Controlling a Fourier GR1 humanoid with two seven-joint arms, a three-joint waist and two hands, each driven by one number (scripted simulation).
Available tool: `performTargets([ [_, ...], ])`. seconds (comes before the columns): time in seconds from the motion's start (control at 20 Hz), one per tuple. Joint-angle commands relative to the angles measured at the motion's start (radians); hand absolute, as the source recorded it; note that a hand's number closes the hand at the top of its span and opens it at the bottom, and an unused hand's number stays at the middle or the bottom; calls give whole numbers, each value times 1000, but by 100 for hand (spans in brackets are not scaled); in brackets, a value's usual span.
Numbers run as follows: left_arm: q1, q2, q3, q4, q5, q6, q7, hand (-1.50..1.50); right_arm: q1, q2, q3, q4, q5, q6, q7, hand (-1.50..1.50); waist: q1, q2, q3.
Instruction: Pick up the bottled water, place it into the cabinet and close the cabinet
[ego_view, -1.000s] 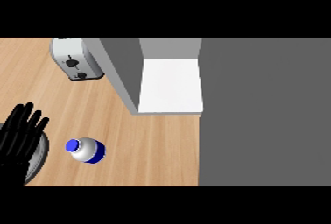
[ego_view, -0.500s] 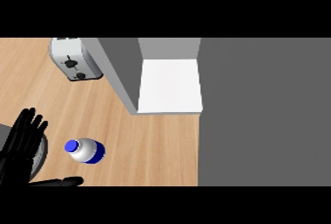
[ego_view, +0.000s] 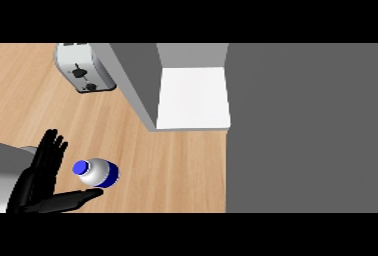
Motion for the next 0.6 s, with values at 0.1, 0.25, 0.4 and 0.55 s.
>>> performTargets([
  [0.1, -6, -4, 45, 221, -3, -23, -207, -150, 126, -1, 1, -139, -49, 30, -18, -150, 0, -2, 1],
  [0.25, -95, -26, 59, 370, -39, 38, -269, -150, 170, -23, -21, -203, -63, 40, -14, -150, -10, -1, 0],
  [0.4, -78, -14, 62, 449, -43, 6, -367, -150, 195, -42, -29, -187, -71, 71, -32, -150, -2, -1, 0],
  [0.55, -146, 19, 94, 578, 15, -74, -389, -150, 204, -32, -5, -201, -74, 57, -3, -150, -3, 1, -1],
])
